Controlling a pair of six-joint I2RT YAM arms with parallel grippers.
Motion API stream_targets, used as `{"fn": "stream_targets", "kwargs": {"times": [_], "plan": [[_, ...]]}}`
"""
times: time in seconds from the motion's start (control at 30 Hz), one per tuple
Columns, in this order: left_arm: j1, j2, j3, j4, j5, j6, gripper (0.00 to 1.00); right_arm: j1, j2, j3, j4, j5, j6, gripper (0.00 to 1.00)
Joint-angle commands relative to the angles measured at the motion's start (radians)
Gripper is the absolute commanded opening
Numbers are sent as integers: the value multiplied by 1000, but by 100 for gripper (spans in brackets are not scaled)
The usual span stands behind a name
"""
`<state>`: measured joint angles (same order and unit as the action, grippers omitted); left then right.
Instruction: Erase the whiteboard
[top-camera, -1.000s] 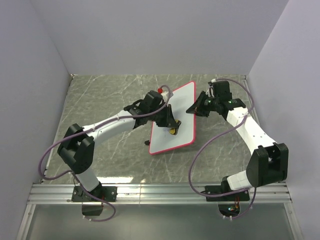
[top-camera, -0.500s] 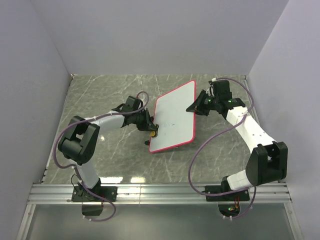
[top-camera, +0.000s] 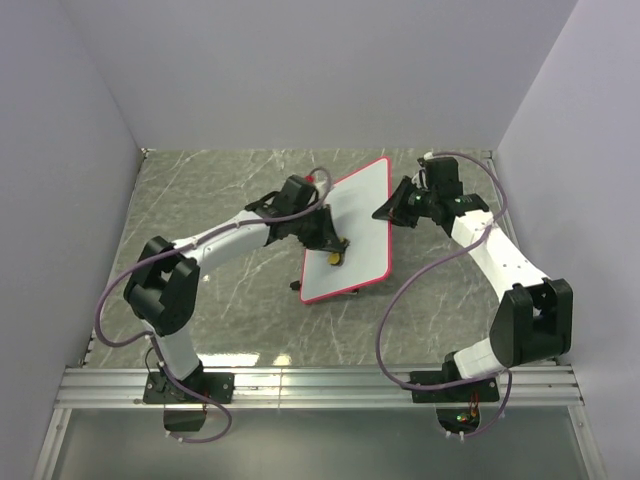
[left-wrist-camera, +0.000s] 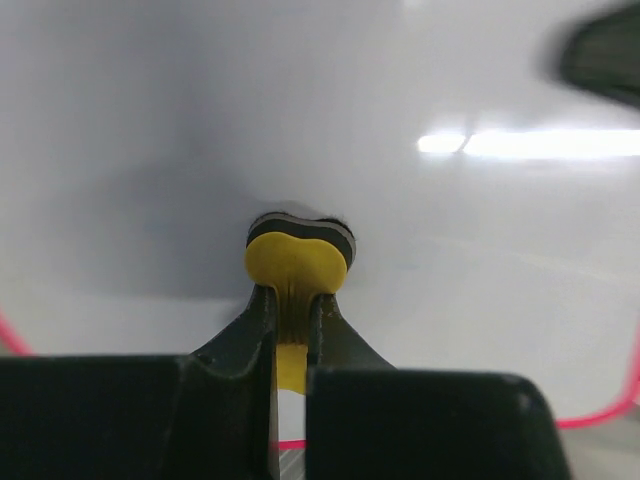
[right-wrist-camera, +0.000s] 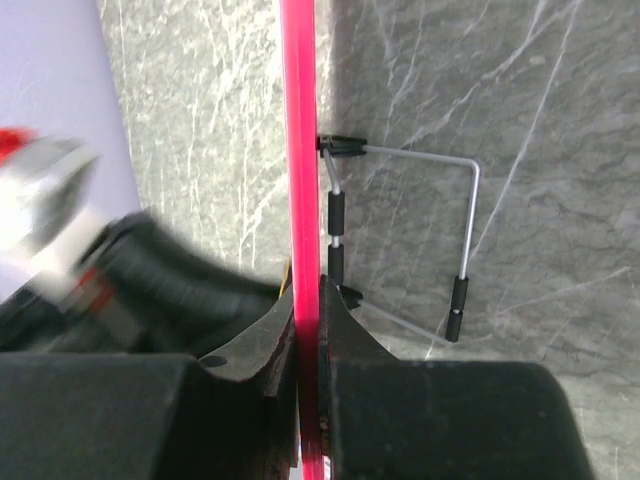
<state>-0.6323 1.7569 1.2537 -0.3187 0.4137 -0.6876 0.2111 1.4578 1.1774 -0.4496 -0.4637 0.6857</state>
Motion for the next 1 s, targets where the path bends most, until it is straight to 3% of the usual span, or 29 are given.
{"fn": "stream_targets", "kwargs": {"times": [0.0, 0.27, 0.57, 0.97], "plan": [[-113, 58, 151, -23, 132, 28, 0, 43, 38, 31, 52, -9, 21, 0], [-96, 105, 155, -60, 128, 59, 0, 44, 36, 21, 49, -1, 20, 0], [91, 184, 81, -101, 40, 77, 0, 44, 32, 7, 52, -3, 21, 0], [33, 107, -2, -97, -15, 80, 0, 45, 84, 56, 54, -16, 38, 0]]}}
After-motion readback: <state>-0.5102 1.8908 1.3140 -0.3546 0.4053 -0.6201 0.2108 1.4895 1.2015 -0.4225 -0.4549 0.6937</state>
